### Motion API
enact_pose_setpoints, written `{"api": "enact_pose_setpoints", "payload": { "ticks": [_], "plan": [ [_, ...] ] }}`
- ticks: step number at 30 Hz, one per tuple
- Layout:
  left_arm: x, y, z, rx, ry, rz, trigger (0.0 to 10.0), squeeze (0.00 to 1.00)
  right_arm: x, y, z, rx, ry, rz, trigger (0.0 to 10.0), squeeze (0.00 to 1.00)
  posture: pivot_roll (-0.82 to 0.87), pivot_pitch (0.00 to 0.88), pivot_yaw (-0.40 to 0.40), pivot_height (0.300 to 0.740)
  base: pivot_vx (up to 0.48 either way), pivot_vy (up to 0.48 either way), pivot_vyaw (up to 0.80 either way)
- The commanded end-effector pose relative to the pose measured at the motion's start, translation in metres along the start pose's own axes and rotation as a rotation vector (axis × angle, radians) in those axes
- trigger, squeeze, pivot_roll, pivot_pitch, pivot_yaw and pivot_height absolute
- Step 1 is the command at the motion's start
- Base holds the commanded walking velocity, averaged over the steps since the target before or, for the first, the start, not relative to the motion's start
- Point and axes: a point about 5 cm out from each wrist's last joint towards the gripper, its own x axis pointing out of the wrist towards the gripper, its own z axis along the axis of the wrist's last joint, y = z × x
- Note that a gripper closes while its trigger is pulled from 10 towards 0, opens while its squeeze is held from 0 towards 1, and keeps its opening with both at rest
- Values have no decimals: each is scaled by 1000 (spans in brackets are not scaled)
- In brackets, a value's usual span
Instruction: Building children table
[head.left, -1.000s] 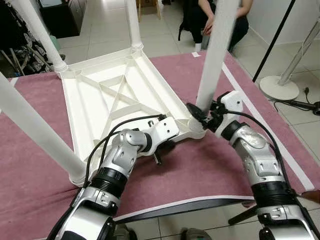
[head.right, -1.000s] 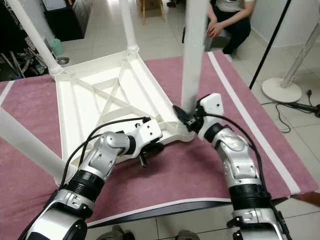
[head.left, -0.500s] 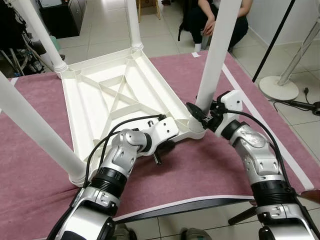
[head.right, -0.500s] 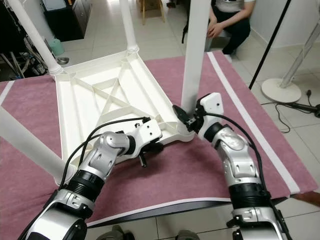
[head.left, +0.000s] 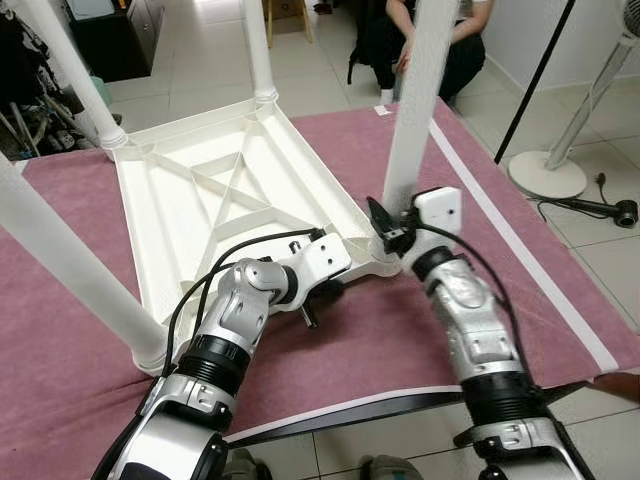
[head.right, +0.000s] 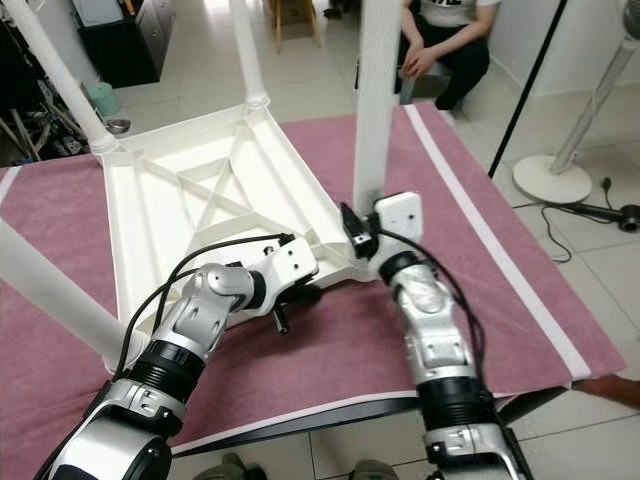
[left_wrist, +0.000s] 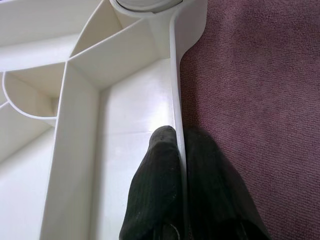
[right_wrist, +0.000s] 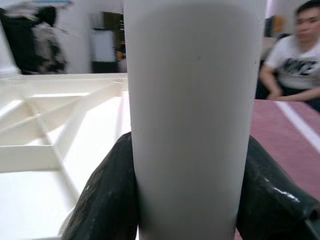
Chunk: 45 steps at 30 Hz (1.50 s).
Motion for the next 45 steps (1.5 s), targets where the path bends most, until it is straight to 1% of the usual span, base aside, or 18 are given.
{"api": "enact_pose_setpoints", "payload": {
  "ticks": [1, 3, 4, 6, 7, 9, 13, 16, 23, 24, 27, 32, 35, 37, 38, 42, 44, 45],
  "plan": [
    [-4, 16, -15, -7, 65, 377, 10000, 0, -8, -4, -29, -28, 152, -65, 10000, 0, -30, 0, 124, 740, 0, 0, 0],
    [-3, 16, -15, -8, 62, 376, 10000, 0, -5, 9, -30, -56, 152, -107, 10000, 0, -29, 0, 121, 740, 0, 0, 0],
    [-3, 16, -15, -8, 62, 376, 10000, 0, -5, 9, -30, -56, 152, -107, 10000, 0, -29, 0, 121, 740, 0, 0, 0],
    [-3, 16, -15, -9, 62, 378, 10000, 0, -6, 22, -30, -36, 136, -109, 10000, 0, -28, 0, 119, 740, 0, 0, 0],
    [-3, 16, -15, -9, 62, 378, 10000, 0, -6, 22, -30, -36, 136, -109, 10000, 0, -28, 0, 119, 740, 0, 0, 0],
    [-4, 16, -15, -12, 64, 381, 10000, 0, -10, 33, -30, -8, 109, -92, 10000, 0, -24, 0, 115, 740, 0, 0, 0],
    [-4, 17, -16, -13, 67, 383, 10000, 0, -14, 38, -29, 6, 80, -72, 10000, 0, -24, 0, 115, 740, 0, 0, 0],
    [-4, 17, -17, -15, 68, 384, 10000, 0, -21, 38, -30, 14, 56, -86, 10000, 0, -24, 0, 115, 740, 0, 0, 0],
    [-3, 17, -16, -14, 66, 382, 10000, 0, -28, 33, -34, 23, 36, -124, 10000, 0, -34, 0, 122, 740, 0, 0, 0],
    [-3, 17, -15, -13, 64, 380, 10000, 0, -30, 31, -38, 62, 46, -152, 10000, 0, -36, 0, 126, 740, 0, 0, 0],
    [-3, 17, -15, -13, 64, 380, 10000, 0, -30, 31, -38, 62, 46, -152, 10000, 0, -36, 0, 126, 740, 0, 0, 0],
    [-2, 17, -14, -6, 62, 375, 10000, 0, -27, 27, -43, 134, 81, -202, 10000, 0, -36, 0, 133, 740, 0, 0, 0],
    [-2, 17, -14, -5, 62, 374, 10000, 0, -26, 27, -43, 144, 86, -209, 10000, 0, -34, 0, 132, 740, 0, 0, 0],
    [-2, 17, -14, -4, 63, 374, 10000, 0, -24, 25, -46, 191, 118, -265, 10000, 0, -34, 0, 132, 740, 0, 0, 0],
    [-2, 17, -14, -5, 63, 375, 10000, 0, -23, 25, -47, 187, 143, -284, 10000, 0, -32, 0, 130, 740, 0, 0, 0],
    [-2, 17, -14, -5, 64, 375, 10000, 0, -22, 25, -48, 183, 159, -295, 10000, 0, -32, 0, 130, 740, 0, 0, 0],
    [-2, 17, -15, -4, 64, 375, 10000, 0, -20, 27, -49, 124, 183, -294, 10000, 0, -34, 0, 128, 740, 0, 0, 0],
    [-2, 17, -15, -5, 64, 375, 10000, 0, -19, 27, -49, 125, 185, -296, 10000, 0, -34, 0, 127, 740, 0, 0, 0]
  ]
}}
